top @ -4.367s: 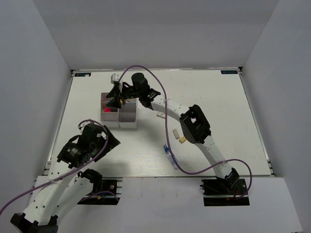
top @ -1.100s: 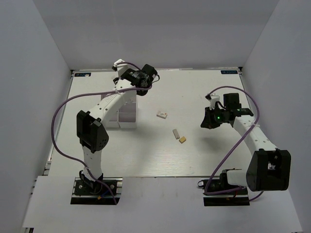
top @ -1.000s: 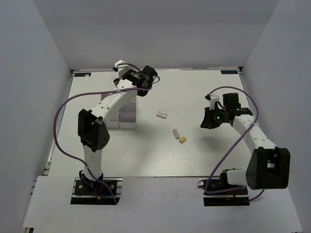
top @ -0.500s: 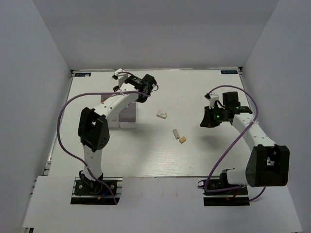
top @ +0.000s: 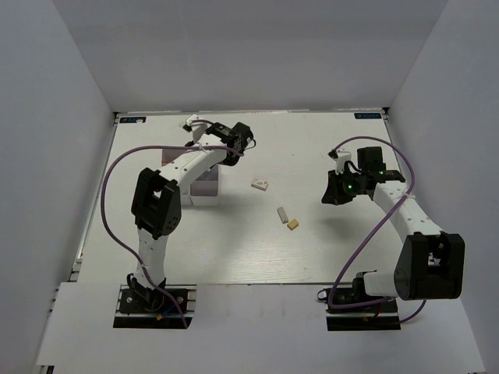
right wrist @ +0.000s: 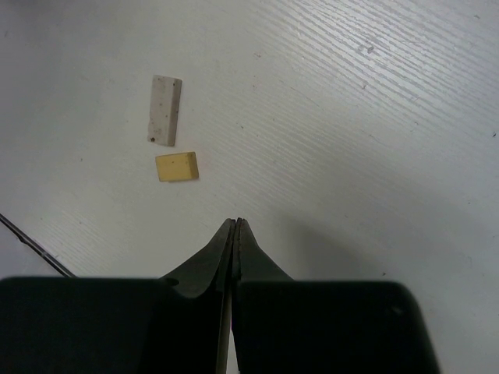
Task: Sort the stationery into containers
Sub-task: Place the stationery in the storage box, then pick up the stationery from the center of the board.
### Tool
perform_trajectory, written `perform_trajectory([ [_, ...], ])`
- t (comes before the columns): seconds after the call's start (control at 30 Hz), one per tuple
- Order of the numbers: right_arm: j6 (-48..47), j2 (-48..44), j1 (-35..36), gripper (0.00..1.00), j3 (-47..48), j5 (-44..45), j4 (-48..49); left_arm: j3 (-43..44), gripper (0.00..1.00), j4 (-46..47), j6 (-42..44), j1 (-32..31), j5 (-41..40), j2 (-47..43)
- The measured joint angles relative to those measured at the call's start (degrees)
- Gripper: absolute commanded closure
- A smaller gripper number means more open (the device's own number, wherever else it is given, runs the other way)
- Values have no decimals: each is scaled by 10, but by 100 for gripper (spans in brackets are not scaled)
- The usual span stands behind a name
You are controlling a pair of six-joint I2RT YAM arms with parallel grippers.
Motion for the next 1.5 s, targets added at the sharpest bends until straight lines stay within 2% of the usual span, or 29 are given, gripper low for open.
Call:
perform_trajectory([
  [0.17,0,0,0,100,0,0,0,5,98,-1,-7,0,6,21],
  [0.23,0,0,0,100,0,0,0,5,78,-1,-10,0,8,25],
  [0.27,-1,0,0,99,0,0,0,5,59,-1,-12,0,10,26],
  [0.3,-1,0,0,96,0,0,0,5,50,-1,-13,0,10,26],
  [0.33,-2,0,0,87,0,0,0,5,44,-1,-14,0,11,26],
  [0.37,-3,0,0,81,0,-1,0,5,33,-1,-15,0,13,26],
  [0.47,-12,0,0,63,0,-4,-1,5,25,-2,-17,0,14,26],
  [0.5,-16,0,0,61,0,-5,-2,5,21,-2,-19,-2,15,26],
  [0.67,-30,0,1,48,0,-9,-4,5,20,-3,-19,-5,18,19],
  [0.8,-45,9,8,45,2,-17,-4,5,20,-3,-17,-10,25,-8],
  [0.93,-60,50,49,42,28,-11,-4,-2,20,10,43,-12,67,-70],
  [1.0,-62,79,81,41,44,0,1,-44,15,53,112,-12,107,-131],
  [1.03,-61,95,102,41,53,11,1,-84,12,86,148,-12,137,-173],
  [1.07,-60,111,121,41,62,21,1,-135,2,122,187,-11,167,-224],
  [1.1,-57,131,142,40,75,33,1,-184,0,152,224,-12,201,-275],
  [1.17,-51,168,179,37,100,58,0,-299,0,231,281,-12,276,-391],
  [1.27,-36,220,221,34,137,91,2,-431,0,288,330,-12,360,-556],
  [1.37,-21,249,252,34,150,122,5,-496,0,300,354,-13,414,-668],
  [1.5,-1,273,283,38,150,154,5,-525,0,301,369,-13,459,-732],
])
